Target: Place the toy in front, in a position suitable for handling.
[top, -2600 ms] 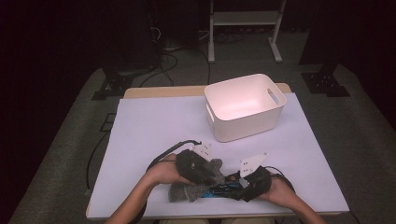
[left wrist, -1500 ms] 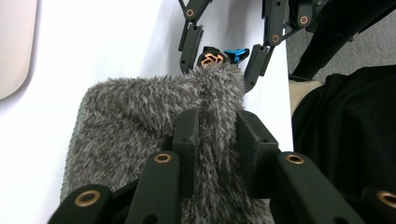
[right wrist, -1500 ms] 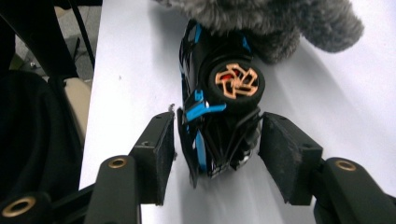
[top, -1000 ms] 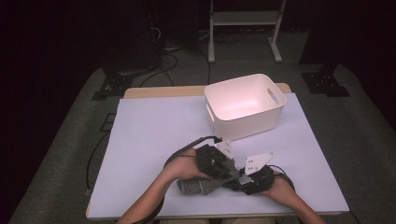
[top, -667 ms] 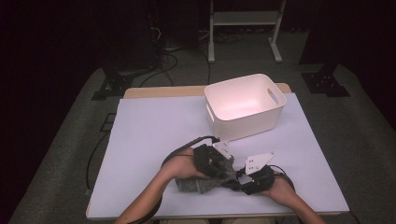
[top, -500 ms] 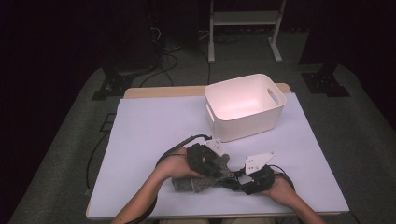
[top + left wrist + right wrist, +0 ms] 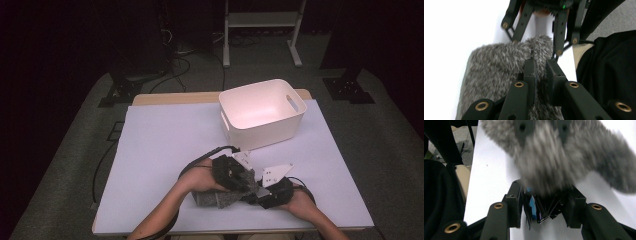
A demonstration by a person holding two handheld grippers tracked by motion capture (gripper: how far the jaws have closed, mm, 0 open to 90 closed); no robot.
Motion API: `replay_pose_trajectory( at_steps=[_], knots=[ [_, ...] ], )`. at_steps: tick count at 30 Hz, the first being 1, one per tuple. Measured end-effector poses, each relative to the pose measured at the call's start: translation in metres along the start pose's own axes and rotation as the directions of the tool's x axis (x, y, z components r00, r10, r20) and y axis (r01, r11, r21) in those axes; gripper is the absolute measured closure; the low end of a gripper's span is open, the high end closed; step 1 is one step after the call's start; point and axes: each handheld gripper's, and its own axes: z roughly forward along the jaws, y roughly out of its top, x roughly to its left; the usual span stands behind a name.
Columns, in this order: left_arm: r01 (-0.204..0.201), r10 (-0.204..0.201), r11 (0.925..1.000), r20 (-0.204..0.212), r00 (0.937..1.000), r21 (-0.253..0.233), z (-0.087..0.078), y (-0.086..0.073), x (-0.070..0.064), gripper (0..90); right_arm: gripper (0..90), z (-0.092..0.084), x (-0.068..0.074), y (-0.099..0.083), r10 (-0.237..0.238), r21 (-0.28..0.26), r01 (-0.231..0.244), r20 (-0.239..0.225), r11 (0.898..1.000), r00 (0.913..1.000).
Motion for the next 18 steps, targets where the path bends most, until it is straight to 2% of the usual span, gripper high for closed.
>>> replay_pose_trajectory(
  at_steps=[5,11,18],
  knots=[
    [0.052,-0.052,0.9986,-0.031,0.9982,0.006,-0.018,-0.024,0.004,79.5,55.5,0.000,0.000,0.000,-0.014,0.003,0.014,0.005,1.000,0.9999],
    [0.107,-0.107,0.9942,-0.077,0.9912,-0.012,-0.041,-0.052,0.003,79.1,55.5,0.000,0.001,0.001,-0.019,0.006,0.019,0.008,1.000,0.9998],
    [0.152,-0.154,0.9880,-0.087,0.9842,-0.028,-0.052,-0.071,0.006,78.5,55.6,0.000,0.000,0.001,-0.017,0.010,0.017,0.004,1.000,0.9998]
  ],
)
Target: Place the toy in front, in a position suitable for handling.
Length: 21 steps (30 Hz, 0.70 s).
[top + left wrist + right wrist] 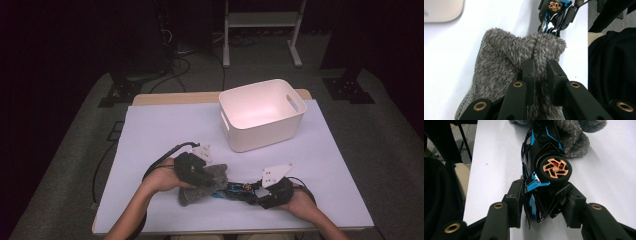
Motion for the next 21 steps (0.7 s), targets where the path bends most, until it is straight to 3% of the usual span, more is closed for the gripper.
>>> replay_pose_trajectory(
  at_steps=[9,15,21],
  knots=[
    [-0.020,0.020,0.9995,0.019,0.9996,-0.023,0.008,0.008,-0.002,78.6,55.5,0.000,-0.001,0.000,0.003,-0.001,-0.003,-0.005,1.000,1.0000],
    [-0.075,0.076,0.9970,0.053,0.9957,-0.018,0.028,0.033,-0.008,78.6,55.3,0.001,-0.001,0.000,0.004,-0.002,-0.004,-0.003,1.000,1.0000],
    [-0.149,0.148,0.9889,0.088,0.9850,-0.001,0.054,0.067,-0.019,78.6,55.3,0.001,0.000,0.000,0.013,-0.003,-0.013,-0.002,1.000,0.9999]
  ],
)
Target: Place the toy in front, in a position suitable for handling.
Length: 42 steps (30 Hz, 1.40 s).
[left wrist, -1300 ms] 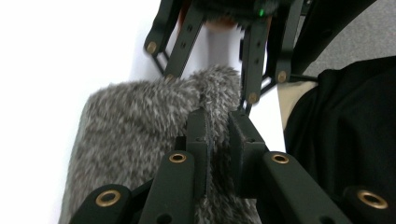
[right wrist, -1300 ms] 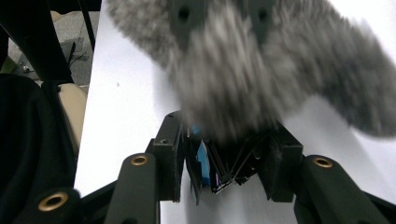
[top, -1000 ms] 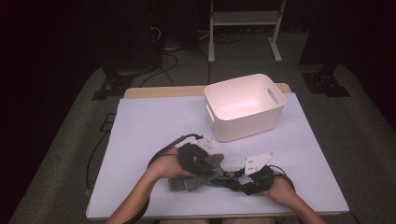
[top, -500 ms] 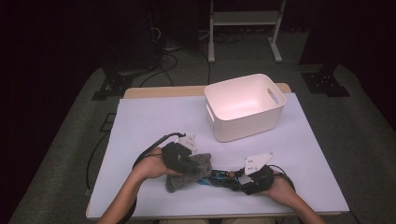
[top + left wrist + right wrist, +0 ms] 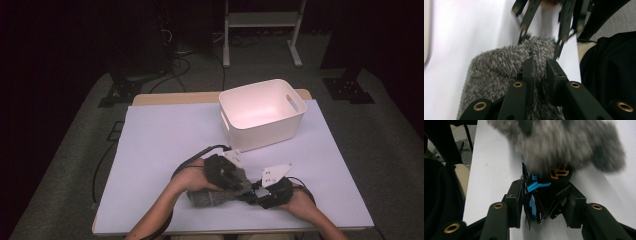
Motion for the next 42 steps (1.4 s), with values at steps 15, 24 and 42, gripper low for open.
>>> replay_pose_trajectory(
  at_steps=[15,24,42],
  knots=[
    [0.029,-0.029,0.9995,-0.032,0.9991,0.015,-0.014,-0.017,0.001,78.0,55.4,0.000,0.001,-0.001,-0.009,-0.002,0.009,0.005,1.000,0.9999],
    [0.108,-0.110,0.9939,-0.092,0.9897,-0.023,-0.048,-0.061,0.002,78.0,55.5,0.000,0.000,-0.001,-0.007,-0.002,0.007,0.003,1.000,1.0000],
    [0.156,-0.164,0.9839,-0.096,0.9818,-0.087,-0.049,-0.081,0.006,78.1,46.0,-0.001,-0.006,0.010,0.018,0.030,-0.018,-0.009,0.999,0.9998]
  ],
)
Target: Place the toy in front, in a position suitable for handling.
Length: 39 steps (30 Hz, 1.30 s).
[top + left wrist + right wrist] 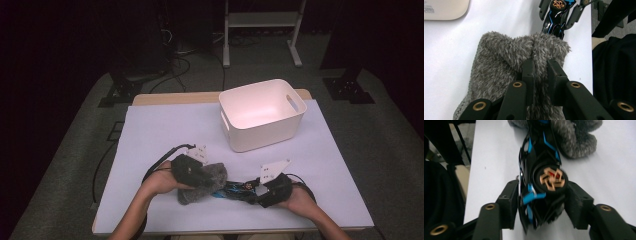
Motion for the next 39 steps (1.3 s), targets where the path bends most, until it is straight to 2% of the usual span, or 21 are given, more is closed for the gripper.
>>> replay_pose_trajectory(
  at_steps=[4,7,10,14,17,21,25,28,30,36,39],
  knots=[
    [-0.016,0.016,0.9999,0.002,0.9999,0.003,0.002,0.003,-0.001,78.1,45.2,0.003,-0.001,0.009,-0.015,0.017,0.016,-0.013,1.000,0.9998],
    [-0.024,0.024,0.9997,0.001,0.9997,0.002,0.005,0.007,-0.002,78.0,44.9,0.008,-0.003,0.016,-0.035,0.049,0.036,-0.030,0.998,0.9989],
    [-0.022,0.022,0.9997,0.000,0.9998,-0.005,0.006,0.009,-0.003,78.0,54.7,0.008,-0.002,0.021,-0.060,0.078,0.066,-0.073,0.995,0.9956],
    [-0.017,0.018,0.9994,0.035,0.9992,-0.028,0.012,0.011,-0.004,78.0,54.7,0.002,-0.001,0.021,-0.072,0.119,0.082,-0.086,0.990,0.9937],
    [-0.032,0.033,0.9991,0.052,0.9981,-0.028,0.017,0.016,-0.007,78.0,54.9,-0.004,-0.004,0.017,-0.051,0.125,0.066,-0.114,0.990,0.9921],
    [-0.044,0.046,0.9985,0.073,0.9963,-0.033,0.019,0.018,-0.011,78.0,55.4,-0.010,-0.003,0.015,-0.067,0.151,0.086,-0.124,0.985,0.9900],
    [-0.036,0.040,0.9981,0.076,0.9963,-0.050,0.014,0.008,-0.008,77.7,55.6,-0.010,-0.001,0.018,-0.098,0.181,0.119,-0.120,0.976,0.9879],
    [-0.003,0.007,0.9984,0.074,0.9973,-0.057,0.013,-0.001,-0.004,77.6,55.9,-0.010,0.000,0.020,-0.113,0.202,0.134,-0.116,0.970,0.9869],
    [0.003,0.001,0.9985,0.068,0.9977,-0.055,0.013,-0.004,-0.002,77.4,56.0,-0.010,0.001,0.022,-0.138,0.222,0.159,-0.105,0.962,0.9849],
    [0.001,0.003,0.9978,0.062,0.9981,-0.066,0.011,-0.002,-0.002,77.3,56.8,-0.013,-0.001,0.032,-0.198,0.290,0.218,-0.099,0.932,0.9753],
    [0.000,0.005,0.9968,0.062,0.9981,-0.080,0.010,-0.001,-0.002,77.3,56.8,-0.017,-0.005,0.032,-0.192,0.303,0.210,-0.090,0.929,0.9773]
  ],
)
